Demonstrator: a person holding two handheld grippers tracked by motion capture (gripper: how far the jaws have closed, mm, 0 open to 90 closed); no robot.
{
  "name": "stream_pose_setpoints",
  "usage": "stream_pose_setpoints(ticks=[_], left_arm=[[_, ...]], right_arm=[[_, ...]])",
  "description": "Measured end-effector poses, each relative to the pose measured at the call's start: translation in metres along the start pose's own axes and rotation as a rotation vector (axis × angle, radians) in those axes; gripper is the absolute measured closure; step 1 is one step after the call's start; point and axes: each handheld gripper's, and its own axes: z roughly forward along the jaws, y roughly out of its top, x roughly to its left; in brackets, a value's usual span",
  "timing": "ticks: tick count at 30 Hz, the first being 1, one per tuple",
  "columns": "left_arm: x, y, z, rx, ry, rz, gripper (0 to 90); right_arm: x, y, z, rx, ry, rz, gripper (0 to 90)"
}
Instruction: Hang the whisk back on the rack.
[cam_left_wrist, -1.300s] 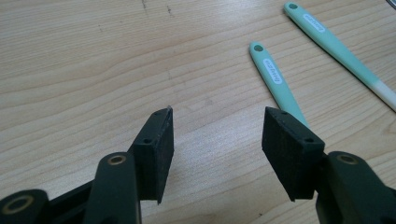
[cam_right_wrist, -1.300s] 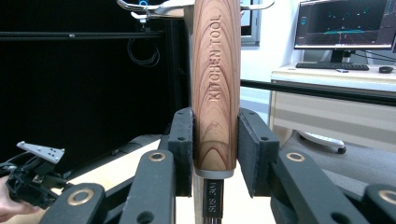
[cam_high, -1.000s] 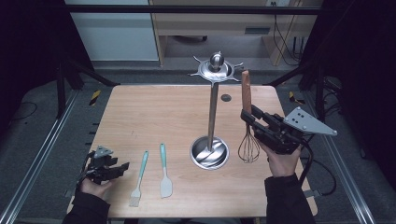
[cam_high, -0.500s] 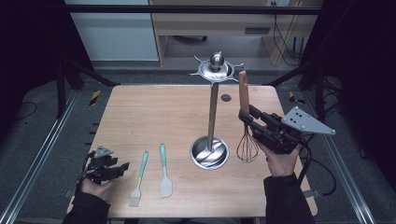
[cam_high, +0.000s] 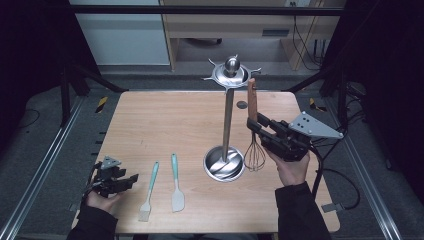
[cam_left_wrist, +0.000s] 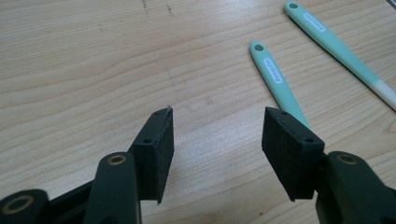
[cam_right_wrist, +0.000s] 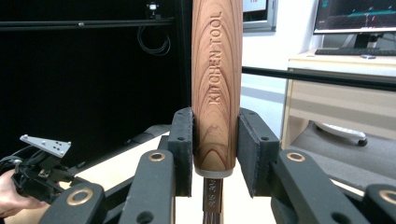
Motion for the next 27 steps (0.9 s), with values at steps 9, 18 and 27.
stream_pose_setpoints(ticks=[9,18,27], left_arm=[[0.0,0.0,0.0,-0.001,-0.001,0.0,43.3],[0.0,0.0,0.0,-0.001,-0.002,0.004,43.1],[0.0,0.0,0.0,0.001,-0.003,0.006,43.1]], right_arm=[[-0.003,-0.004,0.006,0.004,0.015,0.015,68.4],[-0.004,-0.008,0.01,0.014,0.016,0.03,67.3],[-0.006,-0.012,0.01,0.034,0.002,0.03,63.2]])
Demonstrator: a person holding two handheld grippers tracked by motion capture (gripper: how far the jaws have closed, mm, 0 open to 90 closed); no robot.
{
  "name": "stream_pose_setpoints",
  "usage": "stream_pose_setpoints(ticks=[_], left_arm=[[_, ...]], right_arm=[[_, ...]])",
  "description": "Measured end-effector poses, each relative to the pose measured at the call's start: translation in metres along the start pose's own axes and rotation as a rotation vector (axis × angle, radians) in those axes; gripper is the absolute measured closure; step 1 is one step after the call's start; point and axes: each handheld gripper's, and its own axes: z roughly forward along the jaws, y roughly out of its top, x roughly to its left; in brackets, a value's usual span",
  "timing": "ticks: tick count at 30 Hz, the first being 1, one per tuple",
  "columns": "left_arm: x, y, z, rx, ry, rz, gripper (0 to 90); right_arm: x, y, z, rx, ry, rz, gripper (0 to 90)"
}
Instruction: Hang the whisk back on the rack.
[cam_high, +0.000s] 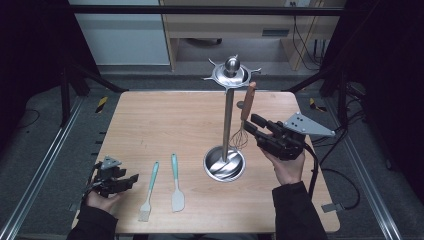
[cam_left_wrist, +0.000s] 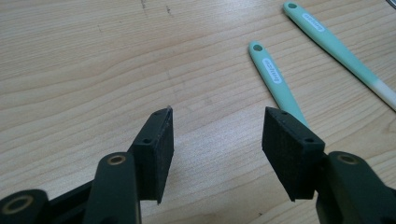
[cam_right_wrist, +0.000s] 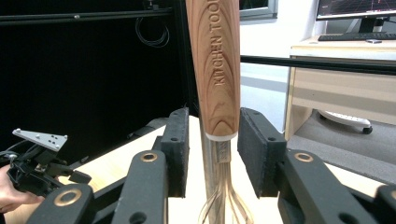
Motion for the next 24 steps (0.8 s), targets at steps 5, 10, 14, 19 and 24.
stream_pose_setpoints(ticks=[5,10,14,19,24], left_arm=[[0.0,0.0,-0.001,-0.005,-0.002,-0.006,43.0],[-0.001,0.001,-0.002,-0.011,-0.008,-0.01,43.0],[-0.002,0.001,-0.002,-0.02,-0.011,-0.019,43.1],[-0.003,0.002,-0.004,-0.026,-0.018,-0.022,43.0],[-0.007,0.003,-0.006,-0.034,-0.021,-0.015,42.8]], right_arm=[[0.0,0.0,-0.006,-0.004,-0.01,-0.005,58.5],[-0.001,-0.006,-0.02,0.01,-0.06,-0.023,47.2],[-0.006,-0.02,-0.033,0.024,-0.107,-0.024,38.2],[-0.013,-0.045,-0.043,0.089,-0.165,-0.027,31.6],[-0.022,-0.072,-0.045,0.173,-0.202,-0.031,29.8]])
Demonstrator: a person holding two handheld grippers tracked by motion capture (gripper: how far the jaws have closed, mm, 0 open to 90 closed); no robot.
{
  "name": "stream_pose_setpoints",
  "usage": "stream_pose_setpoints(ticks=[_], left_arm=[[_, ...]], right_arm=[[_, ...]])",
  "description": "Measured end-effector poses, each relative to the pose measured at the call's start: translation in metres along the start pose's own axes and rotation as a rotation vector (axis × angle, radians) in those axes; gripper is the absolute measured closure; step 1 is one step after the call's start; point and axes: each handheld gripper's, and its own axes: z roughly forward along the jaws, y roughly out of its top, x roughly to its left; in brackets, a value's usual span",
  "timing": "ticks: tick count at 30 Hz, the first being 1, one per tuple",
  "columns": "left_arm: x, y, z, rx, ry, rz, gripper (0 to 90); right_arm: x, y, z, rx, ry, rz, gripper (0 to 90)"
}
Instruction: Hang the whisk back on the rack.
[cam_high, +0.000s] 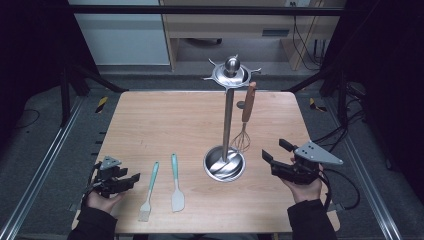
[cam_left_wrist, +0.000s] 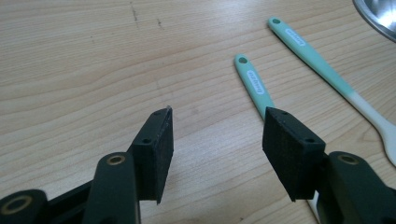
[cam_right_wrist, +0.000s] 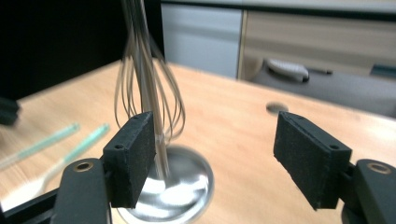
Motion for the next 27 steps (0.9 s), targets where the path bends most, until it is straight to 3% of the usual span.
stream_pose_setpoints(ticks=[7,14,22,27], left_arm=[[-0.008,0.002,-0.002,-0.011,-0.012,0.014,42.7],[-0.02,0.006,-0.004,-0.018,-0.033,0.037,43.3],[-0.038,0.012,-0.003,-0.018,-0.06,0.07,45.5],[-0.053,0.018,0.0,-0.017,-0.079,0.079,46.3]], right_arm=[[-0.005,-0.035,0.004,0.122,-0.025,-0.013,34.9],[-0.006,-0.051,0.005,0.176,-0.03,-0.027,40.8],[-0.006,-0.06,-0.001,0.193,-0.034,-0.036,50.2],[-0.007,-0.062,-0.003,0.203,-0.046,-0.037,51.0]])
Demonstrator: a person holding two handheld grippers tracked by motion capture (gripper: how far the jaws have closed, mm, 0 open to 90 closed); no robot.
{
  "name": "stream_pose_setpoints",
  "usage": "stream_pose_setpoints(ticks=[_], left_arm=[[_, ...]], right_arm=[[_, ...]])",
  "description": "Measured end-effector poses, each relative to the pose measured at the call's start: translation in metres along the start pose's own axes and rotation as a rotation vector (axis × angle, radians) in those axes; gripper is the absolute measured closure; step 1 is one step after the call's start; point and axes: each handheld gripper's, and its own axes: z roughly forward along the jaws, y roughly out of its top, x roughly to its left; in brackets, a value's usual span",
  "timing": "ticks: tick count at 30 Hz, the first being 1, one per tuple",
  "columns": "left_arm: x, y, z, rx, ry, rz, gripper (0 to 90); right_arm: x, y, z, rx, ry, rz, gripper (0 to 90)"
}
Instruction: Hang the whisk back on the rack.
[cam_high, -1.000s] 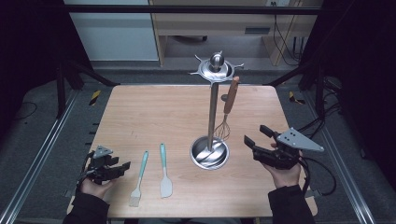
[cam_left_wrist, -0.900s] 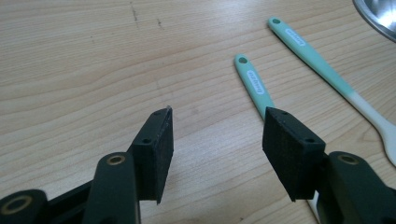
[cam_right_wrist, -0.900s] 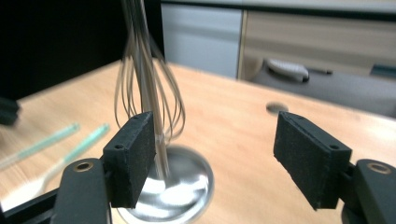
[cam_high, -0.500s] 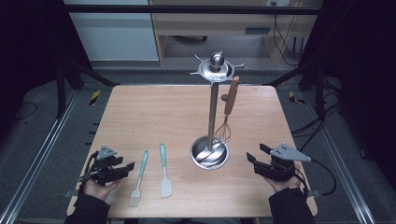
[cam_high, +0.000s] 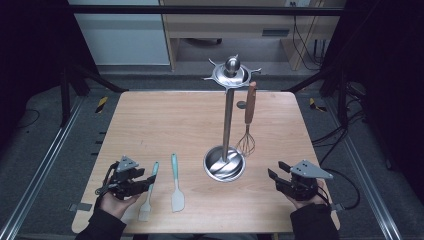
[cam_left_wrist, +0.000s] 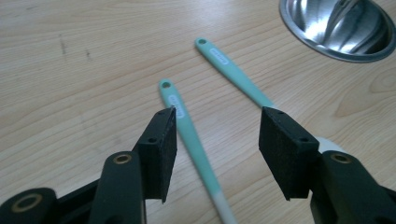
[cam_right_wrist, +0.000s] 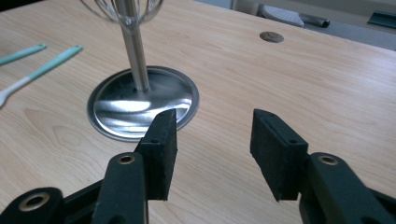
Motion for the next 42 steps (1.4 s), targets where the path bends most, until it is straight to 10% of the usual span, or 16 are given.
stream_pose_setpoints(ticks=[20,42], left_arm=[[-0.048,0.029,0.03,0.038,-0.027,0.069,45.9],[-0.054,0.012,0.067,0.187,0.037,0.072,46.2]], right_arm=[[0.002,0.002,-0.005,0.007,-0.028,-0.002,62.1],[0.005,0.005,-0.007,0.013,-0.037,-0.049,76.0]])
